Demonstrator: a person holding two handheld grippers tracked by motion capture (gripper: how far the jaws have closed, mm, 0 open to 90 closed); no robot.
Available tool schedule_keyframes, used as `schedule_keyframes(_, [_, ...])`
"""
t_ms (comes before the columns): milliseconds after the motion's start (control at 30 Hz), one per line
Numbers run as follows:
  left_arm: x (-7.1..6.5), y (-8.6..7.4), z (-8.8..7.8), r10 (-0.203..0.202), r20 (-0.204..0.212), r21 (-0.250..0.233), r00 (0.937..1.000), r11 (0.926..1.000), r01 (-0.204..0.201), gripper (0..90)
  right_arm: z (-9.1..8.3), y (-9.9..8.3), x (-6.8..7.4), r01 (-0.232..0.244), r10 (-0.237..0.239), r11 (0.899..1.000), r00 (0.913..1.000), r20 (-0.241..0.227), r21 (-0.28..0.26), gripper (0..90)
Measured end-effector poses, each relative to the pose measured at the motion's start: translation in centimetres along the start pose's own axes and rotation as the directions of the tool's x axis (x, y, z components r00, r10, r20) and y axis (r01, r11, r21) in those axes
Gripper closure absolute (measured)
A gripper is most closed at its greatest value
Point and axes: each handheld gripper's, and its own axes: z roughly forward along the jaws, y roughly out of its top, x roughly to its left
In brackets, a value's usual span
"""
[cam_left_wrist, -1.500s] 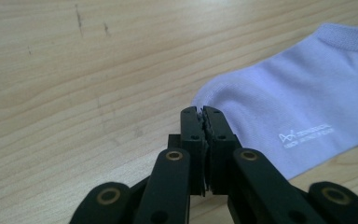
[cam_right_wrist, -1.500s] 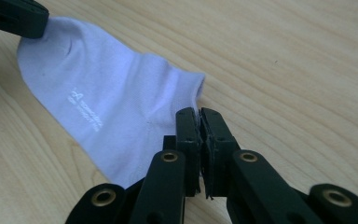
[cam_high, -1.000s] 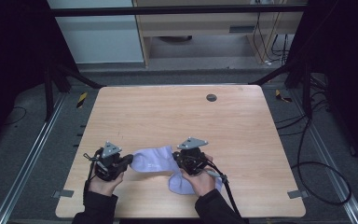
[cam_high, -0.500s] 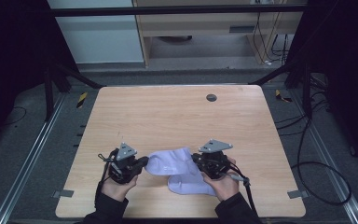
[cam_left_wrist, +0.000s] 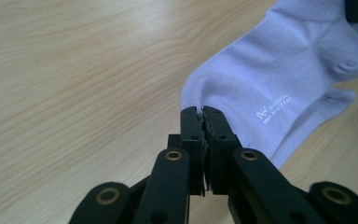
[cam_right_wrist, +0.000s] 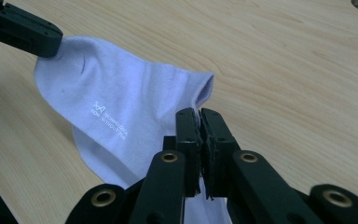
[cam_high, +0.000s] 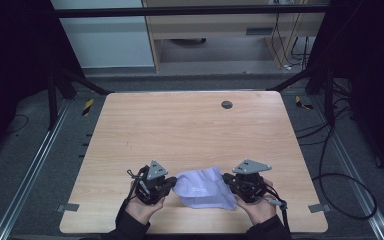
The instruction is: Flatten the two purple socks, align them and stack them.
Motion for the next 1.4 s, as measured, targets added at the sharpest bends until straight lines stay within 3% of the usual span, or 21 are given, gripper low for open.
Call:
schedule_keyframes(267, [-1.1, -0.4, 1.4, 0.024, 0.023, 0.041, 0.9995, 0.9988, -0.025, 87.6, 0.0, -1.2, -0.6, -0.019, 0.019, 0.999, 0.9998, 0.001, 0.031, 86.7])
schedule_keyframes(700, [-0.9, -1.0, 2.9, 0.024, 0.043, 0.079, 0.9988, 0.9965, -0.028, 87.5, 0.3, -2.6, -1.1, -0.035, 0.035, 0.997, 0.9994, -0.002, 0.075, 86.7])
schedule_keyframes(1300, [-1.1, -1.5, 4.7, 0.048, 0.022, 0.133, 0.9986, 0.9899, -0.051, 87.2, 1.9, -4.1, -2.2, -0.062, 0.06, 0.985, 0.998, 0.017, 0.159, 86.2])
schedule_keyframes(1400, [-1.1, -1.7, 4.8, 0.05, 0.026, 0.139, 0.9984, 0.9889, -0.053, 83.0, 2.4, -4.5, -2.2, -0.055, 0.051, 0.982, 0.9983, 0.03, 0.178, 82.9])
